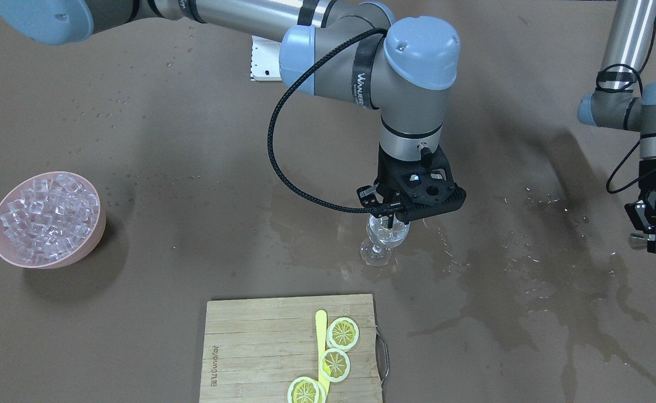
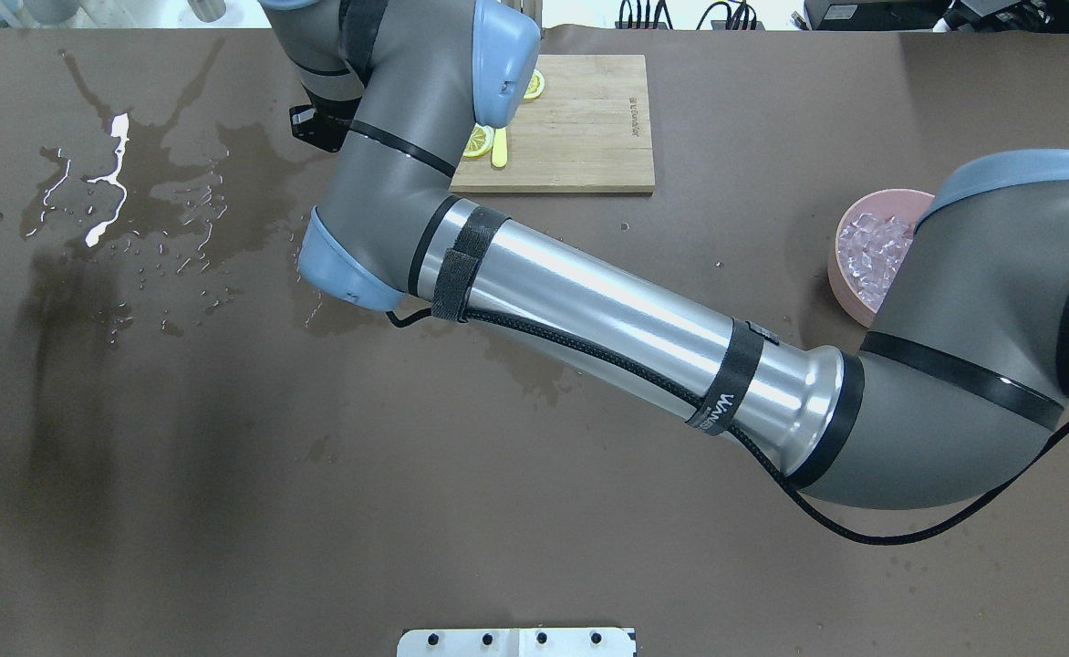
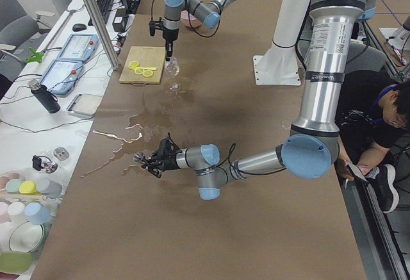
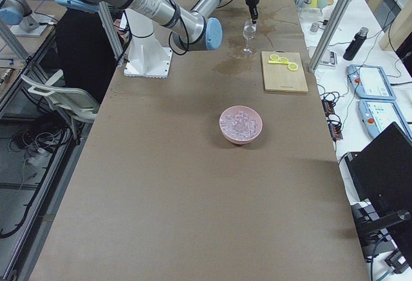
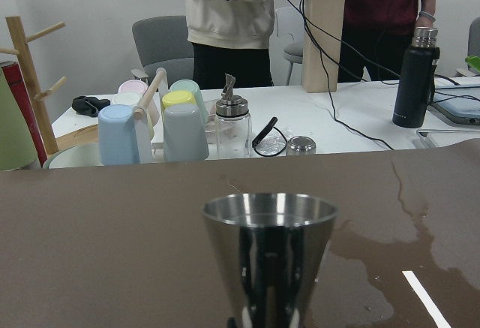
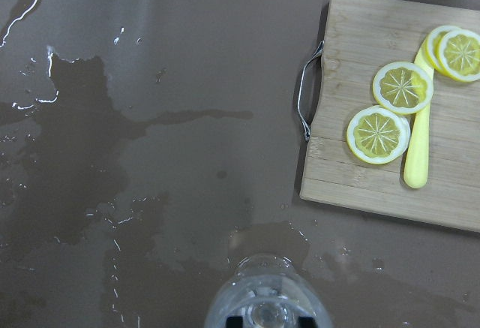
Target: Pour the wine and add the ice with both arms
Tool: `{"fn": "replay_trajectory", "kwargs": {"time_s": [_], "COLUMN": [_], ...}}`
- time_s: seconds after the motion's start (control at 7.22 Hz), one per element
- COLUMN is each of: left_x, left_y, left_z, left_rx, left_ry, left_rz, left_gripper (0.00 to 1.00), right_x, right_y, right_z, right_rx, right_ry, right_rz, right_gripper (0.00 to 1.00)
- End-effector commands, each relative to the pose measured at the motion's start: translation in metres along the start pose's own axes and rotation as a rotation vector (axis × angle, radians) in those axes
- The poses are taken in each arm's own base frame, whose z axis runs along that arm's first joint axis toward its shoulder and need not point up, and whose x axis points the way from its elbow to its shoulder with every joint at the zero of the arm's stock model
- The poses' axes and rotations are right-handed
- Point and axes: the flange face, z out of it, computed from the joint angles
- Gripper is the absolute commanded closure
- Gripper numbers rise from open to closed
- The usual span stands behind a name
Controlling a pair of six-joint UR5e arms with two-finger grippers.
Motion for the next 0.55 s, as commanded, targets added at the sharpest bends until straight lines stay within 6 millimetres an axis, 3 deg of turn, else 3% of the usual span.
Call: {"fn": "replay_trajectory", "kwargs": {"time_s": [0.0,0.28,0.42], "left_x": [-0.009,-0.016,-0.018], "left_y": [0.006,0.012,0.019], "left_z": [-0.002,-0.004,-0.004], "left_rx": [-0.002,-0.011,-0.025], "left_ry": [-0.022,-0.033,-0.038], "left_rz": [0.005,0.006,-0.027], "left_gripper": [0.79,0.79,0.79], "right_x": [0.001,0.001,0.023], "right_y": [0.000,0.000,-0.006], "right_z": [-0.001,-0.004,-0.007], "right_rx": [0.000,0.003,-0.012], "right_ry": [-0.005,-0.010,-0.028], "right_rz": [-0.001,-0.008,-0.009], "right_gripper": [0.00,0.00,0.00]}}
